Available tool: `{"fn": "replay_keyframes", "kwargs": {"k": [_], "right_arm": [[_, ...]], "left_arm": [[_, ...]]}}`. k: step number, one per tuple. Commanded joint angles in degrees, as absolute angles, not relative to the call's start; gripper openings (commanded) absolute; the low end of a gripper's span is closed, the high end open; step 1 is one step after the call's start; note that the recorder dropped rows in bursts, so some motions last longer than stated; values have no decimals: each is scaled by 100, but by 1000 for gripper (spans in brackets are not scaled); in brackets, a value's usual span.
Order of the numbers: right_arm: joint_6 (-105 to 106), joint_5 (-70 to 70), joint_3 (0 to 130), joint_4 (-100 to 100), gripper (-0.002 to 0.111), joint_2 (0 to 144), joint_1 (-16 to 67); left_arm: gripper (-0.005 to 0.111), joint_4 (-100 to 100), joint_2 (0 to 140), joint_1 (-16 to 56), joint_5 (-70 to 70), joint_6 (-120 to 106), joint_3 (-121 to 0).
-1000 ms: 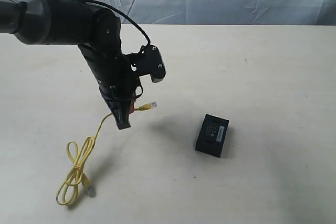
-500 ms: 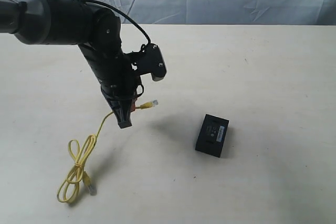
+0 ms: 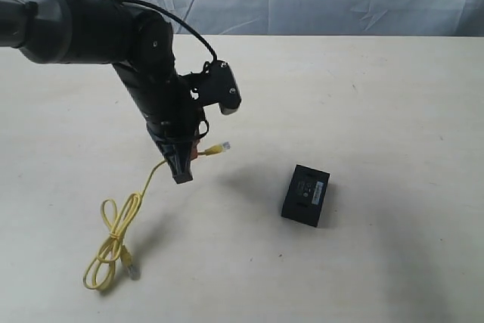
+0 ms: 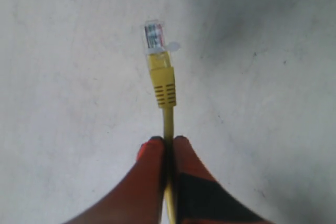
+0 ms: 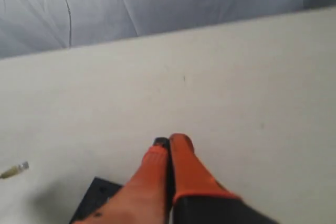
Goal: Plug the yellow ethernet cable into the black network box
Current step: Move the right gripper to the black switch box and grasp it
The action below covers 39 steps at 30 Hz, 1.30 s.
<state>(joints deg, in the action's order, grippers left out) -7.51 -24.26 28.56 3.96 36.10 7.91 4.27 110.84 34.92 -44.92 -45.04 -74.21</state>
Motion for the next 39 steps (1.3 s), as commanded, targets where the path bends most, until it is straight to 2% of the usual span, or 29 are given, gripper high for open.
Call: {"fn": "replay_keyframes", "kwargs": {"k": [1, 4, 8, 15, 20, 39], "right_arm": [[-575, -2415, 2942, 827, -1, 5385, 808], [-396, -2169, 2955, 1291, -1, 6404, 896], [454, -2112, 3106, 1954, -1, 7442, 1562], [968, -2133, 3541, 2572, -1, 8360, 2764], [968, -2280, 3741, 2627, -1, 8698, 3304], [1035, -1520, 3745, 2439, -1, 9686, 3471]], "left_arm": [[0, 611, 11026, 3489, -4142, -4524, -7404], [0, 661, 11117, 3489, -4021, -5076, -7404], [0, 896, 11304, 3478, -4330, -6011, -7414], [0, 1443, 11556, 3263, -4459, -6036, -7414], [0, 1471, 11556, 3214, -4387, -6036, -7414], [0, 1499, 11556, 3214, -4143, -6036, -7414]]}}
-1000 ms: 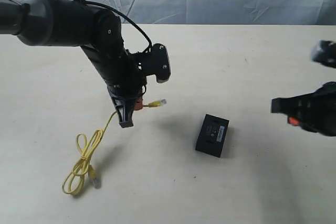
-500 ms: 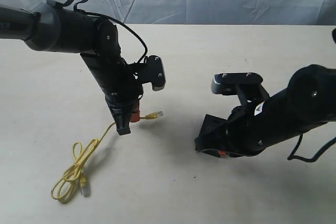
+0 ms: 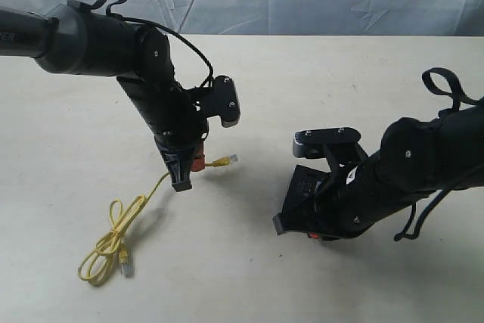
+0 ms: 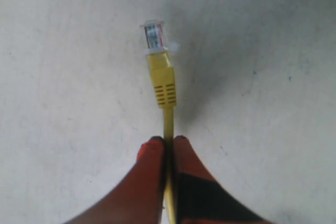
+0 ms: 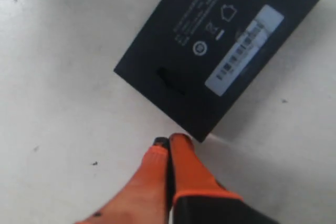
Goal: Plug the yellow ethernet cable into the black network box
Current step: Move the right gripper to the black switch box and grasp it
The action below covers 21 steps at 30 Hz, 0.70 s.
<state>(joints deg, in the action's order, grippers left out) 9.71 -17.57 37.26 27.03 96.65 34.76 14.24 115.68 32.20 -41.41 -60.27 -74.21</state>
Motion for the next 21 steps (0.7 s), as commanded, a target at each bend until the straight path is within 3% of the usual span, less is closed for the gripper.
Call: {"fn": "replay_keyframes", "kwargs": {"k": [1, 21], "right_arm": [[1035, -1520, 3745, 2379, -1, 9686, 3471], [903, -1440, 3745, 2007, -1, 9686, 2464]], "left_arm": [[0, 1499, 11556, 3214, -4143, -6036, -7414], [0, 1854, 11556, 3214, -4393, -6036, -7414]]}}
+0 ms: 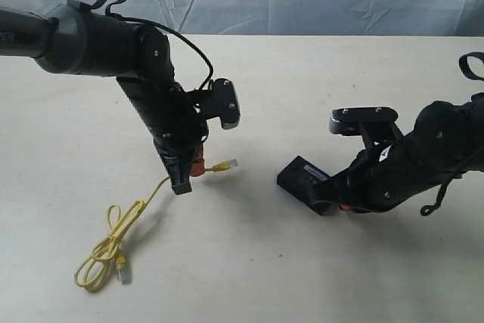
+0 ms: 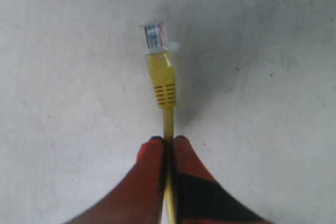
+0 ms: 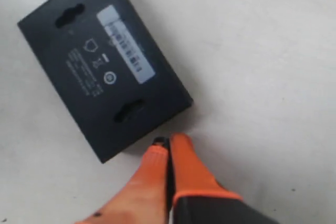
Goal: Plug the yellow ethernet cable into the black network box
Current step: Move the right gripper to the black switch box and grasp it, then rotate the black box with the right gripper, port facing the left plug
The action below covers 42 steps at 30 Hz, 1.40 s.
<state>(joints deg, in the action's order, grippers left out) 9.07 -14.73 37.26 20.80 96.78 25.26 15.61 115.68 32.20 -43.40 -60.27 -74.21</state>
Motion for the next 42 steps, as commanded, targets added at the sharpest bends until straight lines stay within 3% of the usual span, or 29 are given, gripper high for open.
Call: {"fn": "replay_keyframes", "kwargs": {"k": [1, 8, 15, 30, 42], "right_arm": [[903, -1487, 3745, 2018, -1, 9671, 2464], [903, -1984, 3745, 1998, -1, 9260, 2464], [927, -1442, 3745, 2241, -1, 9955, 2475], [936, -947, 3745, 2501, -1, 9969, 2806], [940, -1796, 3906, 2278, -1, 9134, 2435]], "left_arm": [[0, 2008, 11556, 3214, -4418, -6024, -7414], [0, 2301, 11266, 3214, -4880, -5999, -7414], [0, 2339, 11266, 3214, -4800, -5999, -7414], [0, 2352, 11266, 3214, -4772, -5999, -7414], [0, 2649, 11266, 3225, -5399, -5820, -7414]]}}
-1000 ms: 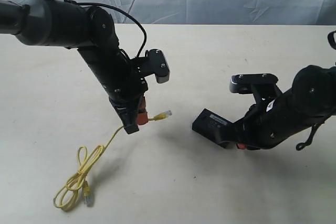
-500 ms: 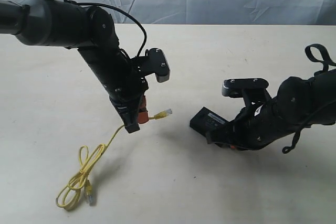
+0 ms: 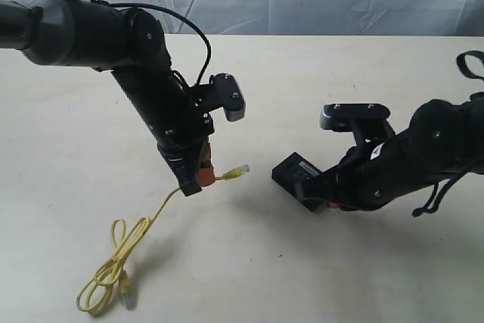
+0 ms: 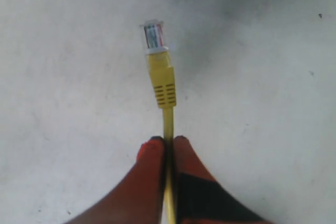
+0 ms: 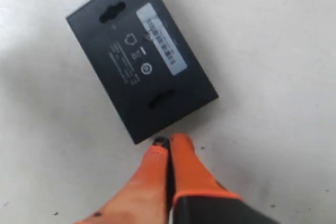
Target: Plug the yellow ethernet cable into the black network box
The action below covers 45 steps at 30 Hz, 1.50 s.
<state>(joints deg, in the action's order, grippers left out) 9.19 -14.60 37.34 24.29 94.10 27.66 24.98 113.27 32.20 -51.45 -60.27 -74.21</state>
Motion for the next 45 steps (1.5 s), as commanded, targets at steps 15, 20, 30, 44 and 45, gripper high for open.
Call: {"fn": "replay_keyframes", "kwargs": {"k": [15, 20, 30, 44, 45], "right_arm": [[1102, -1813, 4960, 2423, -1, 10093, 1797], [1102, -1566, 4960, 2537, -1, 10359, 1797], [1102, -1243, 4960, 2633, -1, 10501, 1953], [2257, -2855, 5875, 3545, -1, 10720, 1432], [2618, -3050, 5943, 3824, -1, 10758, 1312]], "left_arm": [[0, 2563, 11502, 3794, -4703, -4804, -7414], [0, 2635, 11512, 3794, -4499, -4679, -7414], [0, 2705, 11772, 3959, -4569, -4812, -7414], [0, 2693, 11864, 4067, -4389, -4859, -7414], [0, 2693, 11864, 4067, -4382, -4859, -7414]]}}
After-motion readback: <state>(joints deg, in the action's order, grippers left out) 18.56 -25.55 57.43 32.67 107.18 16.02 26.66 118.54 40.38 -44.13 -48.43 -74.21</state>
